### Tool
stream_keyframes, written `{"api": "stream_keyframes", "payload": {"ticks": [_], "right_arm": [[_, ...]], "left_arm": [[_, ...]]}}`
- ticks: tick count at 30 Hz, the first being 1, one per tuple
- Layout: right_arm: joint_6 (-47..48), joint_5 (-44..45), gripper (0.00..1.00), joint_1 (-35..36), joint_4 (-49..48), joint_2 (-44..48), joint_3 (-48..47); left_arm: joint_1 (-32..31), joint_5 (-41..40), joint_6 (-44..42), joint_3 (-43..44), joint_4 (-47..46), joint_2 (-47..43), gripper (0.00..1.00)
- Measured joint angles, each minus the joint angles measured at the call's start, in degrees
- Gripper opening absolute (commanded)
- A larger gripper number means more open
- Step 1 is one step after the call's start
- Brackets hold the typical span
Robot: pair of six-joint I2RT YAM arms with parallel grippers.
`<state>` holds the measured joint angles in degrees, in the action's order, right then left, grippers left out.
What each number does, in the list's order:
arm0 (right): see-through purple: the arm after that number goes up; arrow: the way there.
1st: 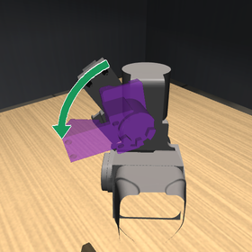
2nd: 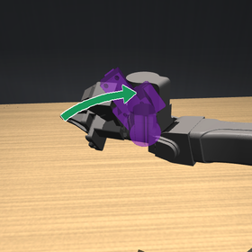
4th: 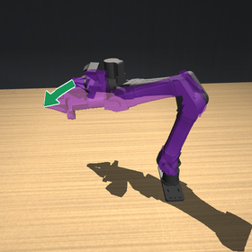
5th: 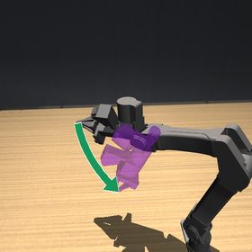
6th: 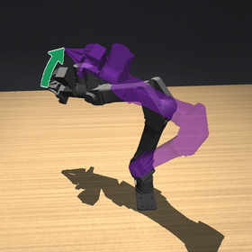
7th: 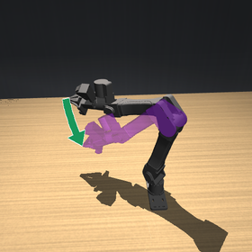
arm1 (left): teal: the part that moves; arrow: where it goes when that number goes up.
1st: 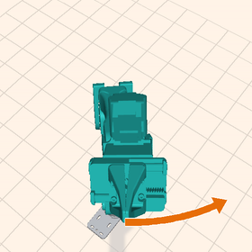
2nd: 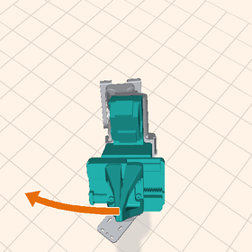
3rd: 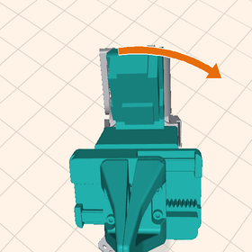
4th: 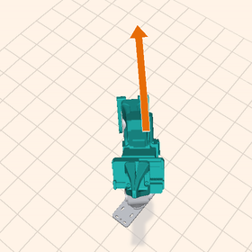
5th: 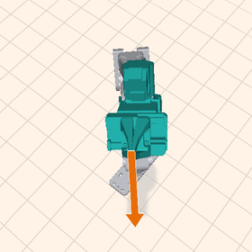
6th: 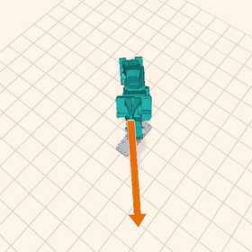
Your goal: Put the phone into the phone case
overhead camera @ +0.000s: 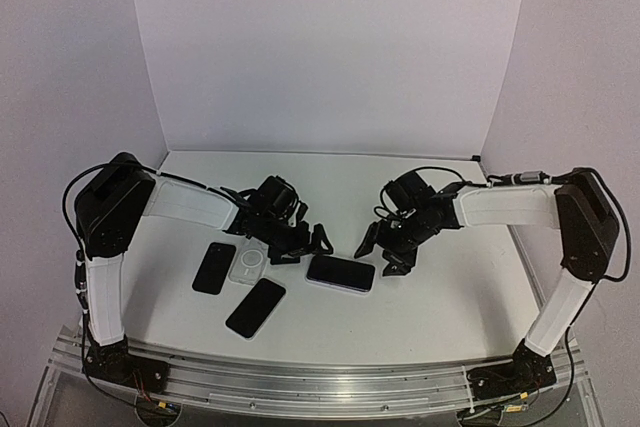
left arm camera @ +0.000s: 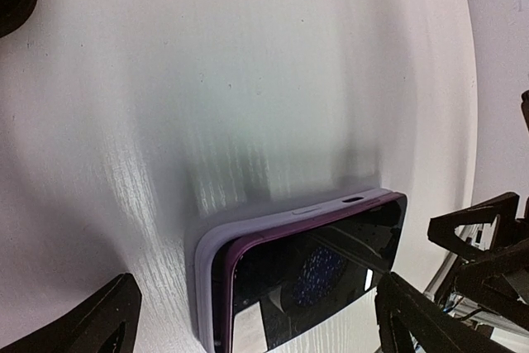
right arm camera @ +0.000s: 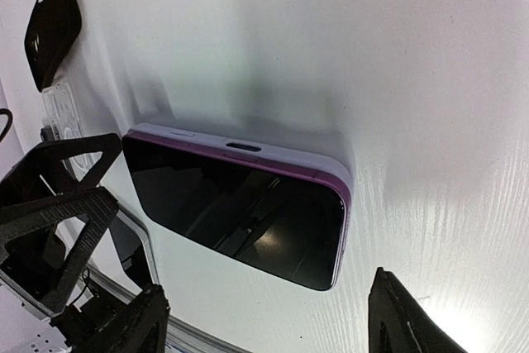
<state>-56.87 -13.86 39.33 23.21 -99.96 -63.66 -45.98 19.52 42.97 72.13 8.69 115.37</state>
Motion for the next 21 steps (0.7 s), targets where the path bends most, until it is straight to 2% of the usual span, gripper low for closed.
{"api": "stream_keyframes", "payload": {"ticks": [6,11,21], "right_arm": [[1.5,1.0,0.57,0.0,1.0,-2.0,-2.0],[2.0,1.6,0.55,0.0,1.7,-4.6,-2.6],[2.4,1.7,0.5,0.5,3.0,-7.3,-3.9]], "left_arm": [[-0.2,0.2,-1.3,0.6,2.1,0.0,0.91],[-1.2,-0.4,-2.6,2.0,5.4,0.6,0.8],[-3.1,-2.8,-4.0,4.3,9.7,2.0,0.45]]}}
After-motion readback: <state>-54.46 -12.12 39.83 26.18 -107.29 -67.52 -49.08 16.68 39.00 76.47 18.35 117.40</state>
